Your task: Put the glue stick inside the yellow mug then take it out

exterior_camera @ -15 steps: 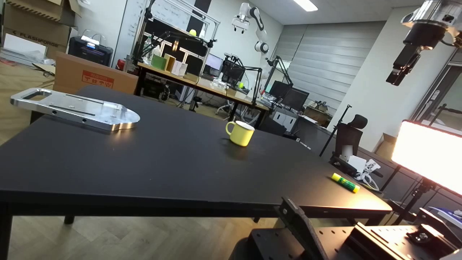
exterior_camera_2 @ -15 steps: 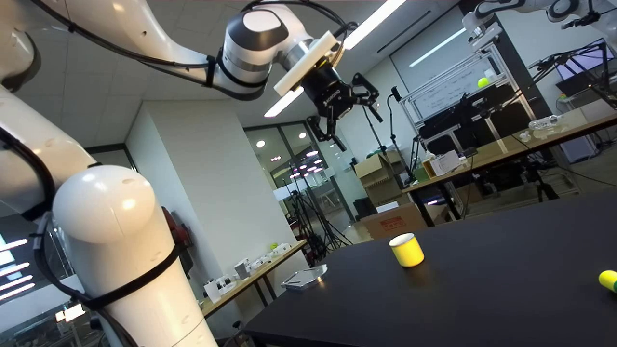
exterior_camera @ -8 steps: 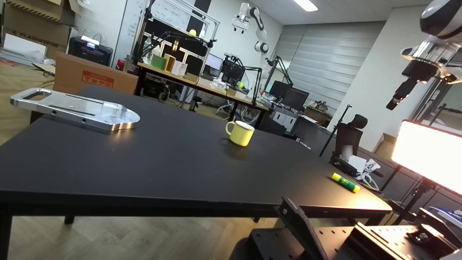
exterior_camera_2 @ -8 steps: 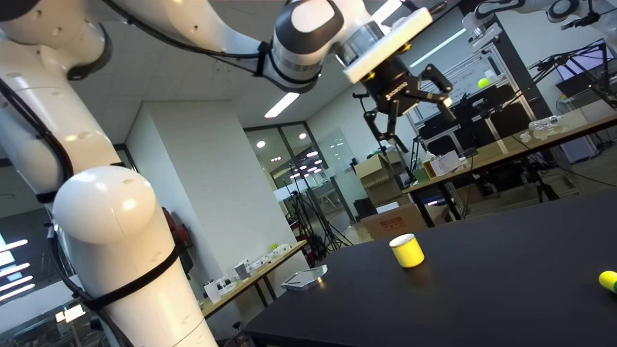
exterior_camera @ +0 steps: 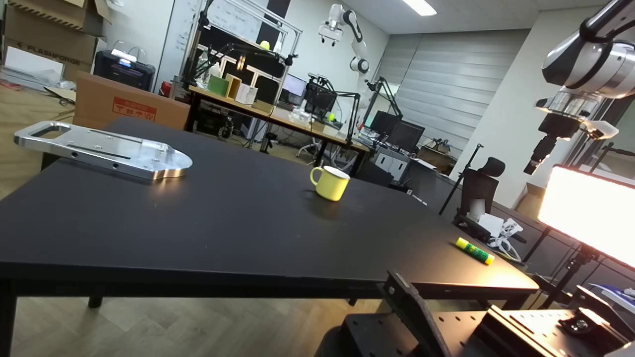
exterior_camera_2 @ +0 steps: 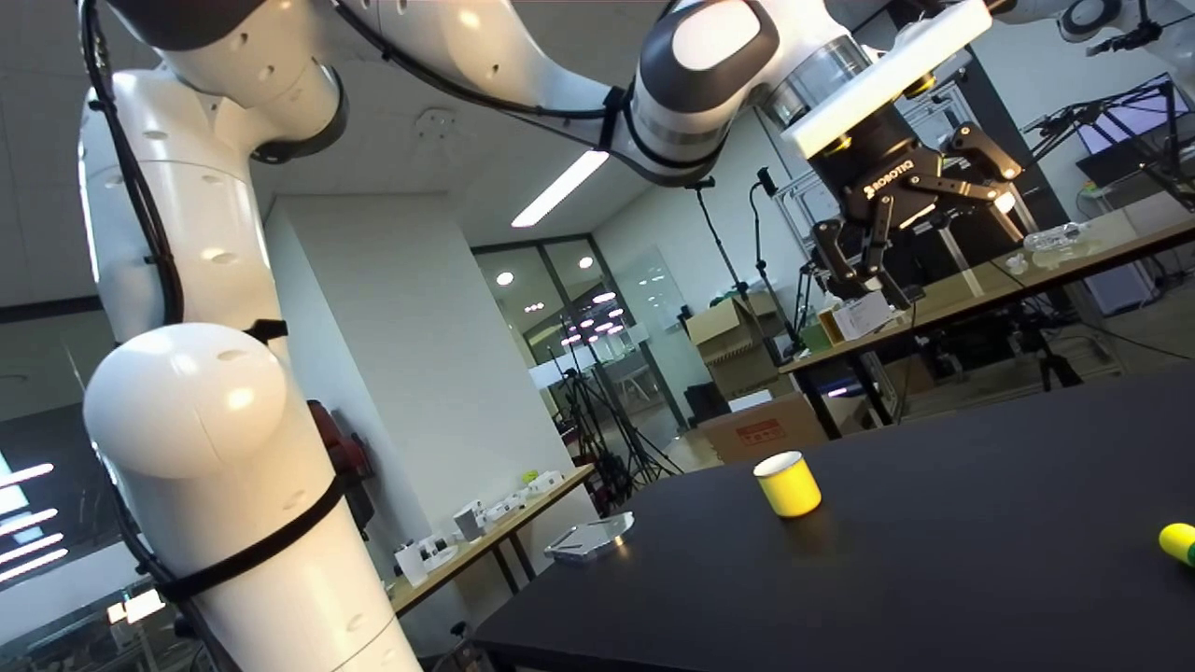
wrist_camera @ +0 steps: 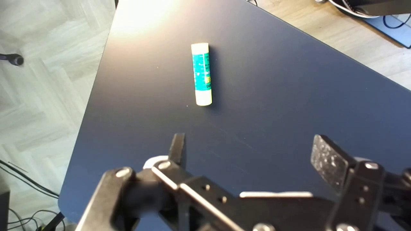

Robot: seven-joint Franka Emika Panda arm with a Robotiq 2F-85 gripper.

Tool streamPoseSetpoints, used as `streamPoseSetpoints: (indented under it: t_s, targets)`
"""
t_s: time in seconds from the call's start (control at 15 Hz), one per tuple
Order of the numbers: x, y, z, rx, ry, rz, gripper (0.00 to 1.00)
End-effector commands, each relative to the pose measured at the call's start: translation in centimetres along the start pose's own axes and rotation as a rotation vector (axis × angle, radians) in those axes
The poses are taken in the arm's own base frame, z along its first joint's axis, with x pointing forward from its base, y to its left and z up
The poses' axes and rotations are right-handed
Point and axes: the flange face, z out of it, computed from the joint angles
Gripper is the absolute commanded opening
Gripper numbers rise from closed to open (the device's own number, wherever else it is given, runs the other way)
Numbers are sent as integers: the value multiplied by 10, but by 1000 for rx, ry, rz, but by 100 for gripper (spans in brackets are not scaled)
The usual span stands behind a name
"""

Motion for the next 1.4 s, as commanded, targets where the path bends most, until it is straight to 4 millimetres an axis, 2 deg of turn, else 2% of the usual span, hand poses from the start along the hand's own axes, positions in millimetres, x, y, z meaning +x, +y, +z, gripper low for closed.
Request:
streamPoseSetpoints:
  t_s: [0.0, 0.07, 0.13, 0.33, 0.47, 0.6, 1.0, 1.33]
  targets:
    - [1, 0, -2, -1, 1, 1, 100]
    - [1, 1, -3, -2, 3, 2, 100]
    - [0, 10, -2, -17, 12, 14, 100]
    - [-7, 49, 4, -61, 40, 64, 100]
    - [-10, 70, 16, -82, 57, 97, 100]
    - [-9, 84, 44, -72, 58, 128, 100]
    - [16, 95, 159, 12, -8, 78, 100]
    - [42, 94, 227, 71, -43, 12, 100]
